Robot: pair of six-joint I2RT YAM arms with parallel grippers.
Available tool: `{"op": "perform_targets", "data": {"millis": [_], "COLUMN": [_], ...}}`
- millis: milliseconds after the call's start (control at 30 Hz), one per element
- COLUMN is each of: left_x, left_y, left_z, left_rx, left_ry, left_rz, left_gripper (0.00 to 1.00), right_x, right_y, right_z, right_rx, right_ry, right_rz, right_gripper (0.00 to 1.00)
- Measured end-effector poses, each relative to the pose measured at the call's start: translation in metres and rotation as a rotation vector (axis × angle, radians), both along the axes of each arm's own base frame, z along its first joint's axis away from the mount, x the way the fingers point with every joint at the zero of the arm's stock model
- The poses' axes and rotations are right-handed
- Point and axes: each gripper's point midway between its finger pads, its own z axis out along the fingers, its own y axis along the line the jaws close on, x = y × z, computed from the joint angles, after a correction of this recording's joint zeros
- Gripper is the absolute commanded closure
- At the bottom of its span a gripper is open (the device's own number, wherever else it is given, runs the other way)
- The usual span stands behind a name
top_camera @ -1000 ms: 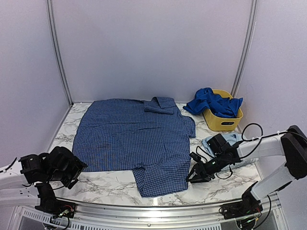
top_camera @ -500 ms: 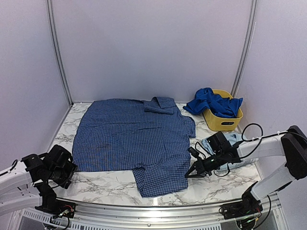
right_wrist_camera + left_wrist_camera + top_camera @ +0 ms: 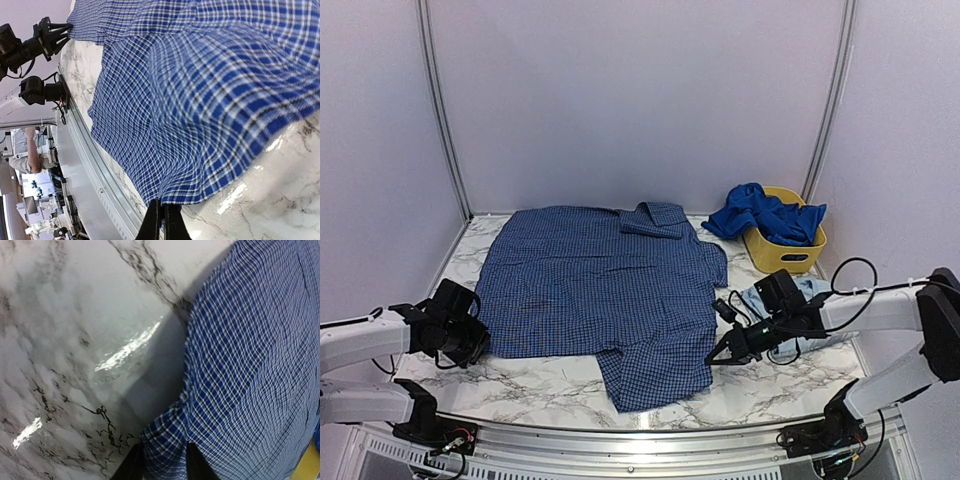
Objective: Fold and stack the mixed laundry pile
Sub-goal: Fold the flattened shirt at the center of the board.
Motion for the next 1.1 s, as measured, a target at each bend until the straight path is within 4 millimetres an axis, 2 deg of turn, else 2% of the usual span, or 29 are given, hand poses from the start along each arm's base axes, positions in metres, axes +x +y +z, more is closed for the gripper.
{"op": "perform_targets", "data": {"millis": [167, 333, 500, 700, 867, 967, 1100], "left_x": [0.005, 0.019, 0.033, 0.037, 0.057, 0.077, 0.102], "left_y": [-0.006, -0.012, -0.017, -0.012, -0.010, -0.012, -0.004], "left_z": [0.008, 0.039, 0.073, 0.086, 0.095, 0.104, 0.113], "left_rx": [-0.018, -0.020, -0.022, 0.002, 0.057, 0.090, 0.122], "left_ry": [-0.016, -0.052, -0.096, -0.075, -0.052, -0.057, -0.065], "left_rz": [-0.027, -0.046, -0.066, -0.057, -0.080, -0.107, -0.111], "left_gripper": [0.88, 1.00, 1.00, 1.00, 1.00, 1.00, 1.00], "right_x": [0.008, 0.015, 0.017, 0.030, 0.059, 0.087, 0.123], "right_y": [0.005, 0.009, 0.011, 0.014, 0.012, 0.010, 0.008], "right_z": [0.019, 0.037, 0.049, 0.080, 0.111, 0.129, 0.137], "right_rx": [0.029, 0.056, 0.063, 0.100, 0.135, 0.155, 0.157], "right_ry": [-0.068, -0.129, -0.158, -0.229, -0.301, -0.342, -0.353], "right_rz": [0.009, 0.025, 0.049, 0.038, -0.019, -0.063, -0.110], "right_gripper": [1.00, 1.00, 1.00, 1.00, 1.00, 1.00, 1.00]}}
